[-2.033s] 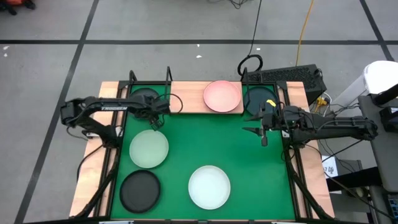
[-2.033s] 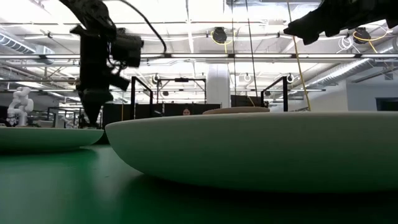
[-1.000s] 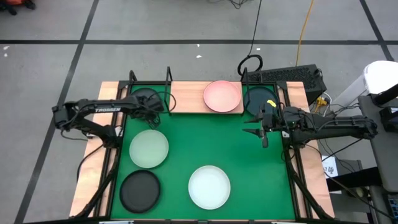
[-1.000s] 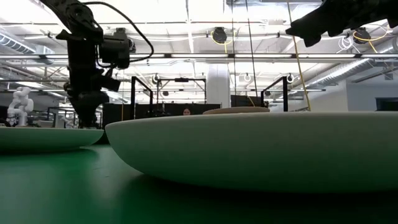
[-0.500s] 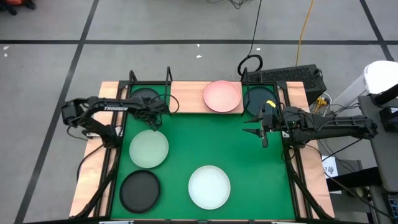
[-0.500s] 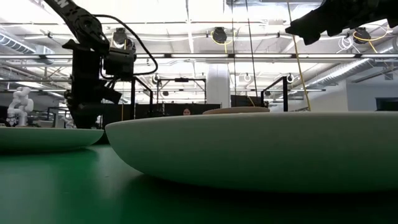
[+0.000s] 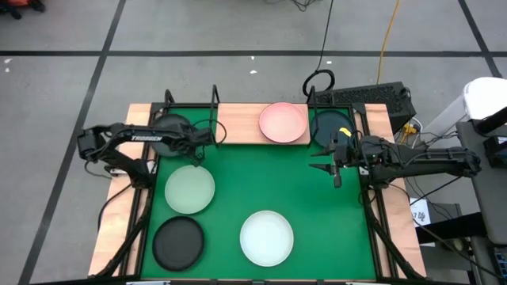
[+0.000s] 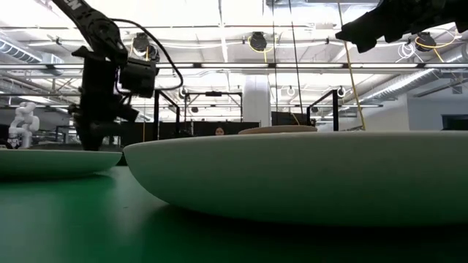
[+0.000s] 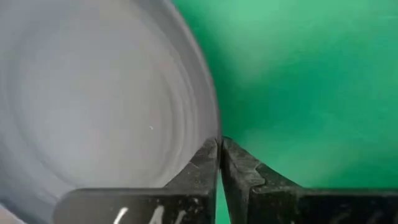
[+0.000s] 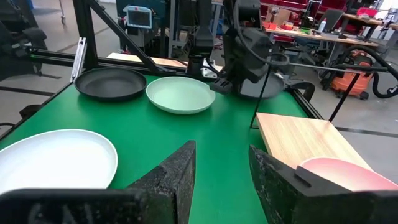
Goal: Place and stack plates onto a shelf
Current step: Stack the top black plate on top of the light orange plate on the shelf
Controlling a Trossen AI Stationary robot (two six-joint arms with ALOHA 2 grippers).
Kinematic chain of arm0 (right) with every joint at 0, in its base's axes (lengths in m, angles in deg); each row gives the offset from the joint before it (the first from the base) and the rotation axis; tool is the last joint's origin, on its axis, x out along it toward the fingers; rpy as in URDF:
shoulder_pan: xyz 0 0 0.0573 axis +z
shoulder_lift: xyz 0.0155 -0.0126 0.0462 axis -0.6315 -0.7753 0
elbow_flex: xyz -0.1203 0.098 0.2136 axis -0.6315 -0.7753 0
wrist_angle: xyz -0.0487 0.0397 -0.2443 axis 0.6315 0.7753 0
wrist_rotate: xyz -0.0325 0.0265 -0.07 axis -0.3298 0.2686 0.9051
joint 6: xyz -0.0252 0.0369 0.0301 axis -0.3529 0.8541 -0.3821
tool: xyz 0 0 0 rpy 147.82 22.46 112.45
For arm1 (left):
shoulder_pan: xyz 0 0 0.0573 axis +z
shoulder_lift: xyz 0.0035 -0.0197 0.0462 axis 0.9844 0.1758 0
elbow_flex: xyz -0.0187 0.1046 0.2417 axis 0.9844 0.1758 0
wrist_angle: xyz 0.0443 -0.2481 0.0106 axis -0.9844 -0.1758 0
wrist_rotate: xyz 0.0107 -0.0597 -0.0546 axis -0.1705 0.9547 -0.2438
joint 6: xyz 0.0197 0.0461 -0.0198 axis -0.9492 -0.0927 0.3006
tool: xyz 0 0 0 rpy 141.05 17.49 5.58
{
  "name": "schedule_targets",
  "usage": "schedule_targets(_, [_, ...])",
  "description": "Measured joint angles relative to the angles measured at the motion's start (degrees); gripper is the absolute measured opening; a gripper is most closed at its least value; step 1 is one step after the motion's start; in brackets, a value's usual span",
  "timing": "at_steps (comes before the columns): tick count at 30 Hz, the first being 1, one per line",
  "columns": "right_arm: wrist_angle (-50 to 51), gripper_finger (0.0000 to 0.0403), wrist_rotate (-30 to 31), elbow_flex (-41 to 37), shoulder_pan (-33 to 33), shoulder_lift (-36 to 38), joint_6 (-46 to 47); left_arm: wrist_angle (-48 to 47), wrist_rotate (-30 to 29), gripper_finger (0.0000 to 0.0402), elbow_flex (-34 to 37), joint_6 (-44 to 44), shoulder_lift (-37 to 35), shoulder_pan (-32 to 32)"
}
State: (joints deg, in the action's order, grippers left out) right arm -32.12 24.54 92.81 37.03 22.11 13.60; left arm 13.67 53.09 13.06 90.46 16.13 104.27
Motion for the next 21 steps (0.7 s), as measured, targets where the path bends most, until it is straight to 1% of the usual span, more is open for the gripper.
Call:
schedule_targets(2, [0.0, 0.013, 0.18, 0.0, 0.0, 0.0, 0.0, -0.06, 0.14, 0.0007, -0.96, 1.41, -1.6, -1.09])
schedule_targets(5, [0.02, 0.013, 0.22, 0.0, 0.0, 0.0, 0.0, -4.4, -2.43, 0.0007, -3.16, 4.15, -5.04, -3.22])
schedule_targets(10, [0.02, 0.013, 0.3, 0.0, 0.0, 0.0, 0.0, -11.34, -10.06, 0.0006, -9.75, 8.72, -11.4, -7.6])
schedule_targets(15, [-0.02, 0.013, 1.11, 0.0, 0.0, 0.0, 0.0, -12.08, -19.91, 0.0006, -18.49, 10.65, -16.93, -11.98])
schedule_targets(17, [-0.02, 0.013, 2.21, 0.0, 0.0, 0.0, 0.0, -10.65, -22.9, 0.0006, -22.14, 9.44, -17.94, -13.02])
schedule_targets(18, [-0.03, 0.013, 3.23, 0.0, 0.0, 0.0, -0.01, -7.96, -23.81, 0.0006, -23.94, 7.45, -18.08, -13.45])
schedule_targets(20, [-0.31, 0.013, 4.75, 0.0, 0.0, 0.0, -0.23, -0.18, -23.86, 0.0006, -26.87, 1.24, -18.03, -14.29])
schedule_targets(21, [-0.53, 0.013, 4.81, 0.0, -0.02, 0.0, -0.24, 5.05, -22.79, 0.0006, -28.02, -2.59, -17.96, -14.8])
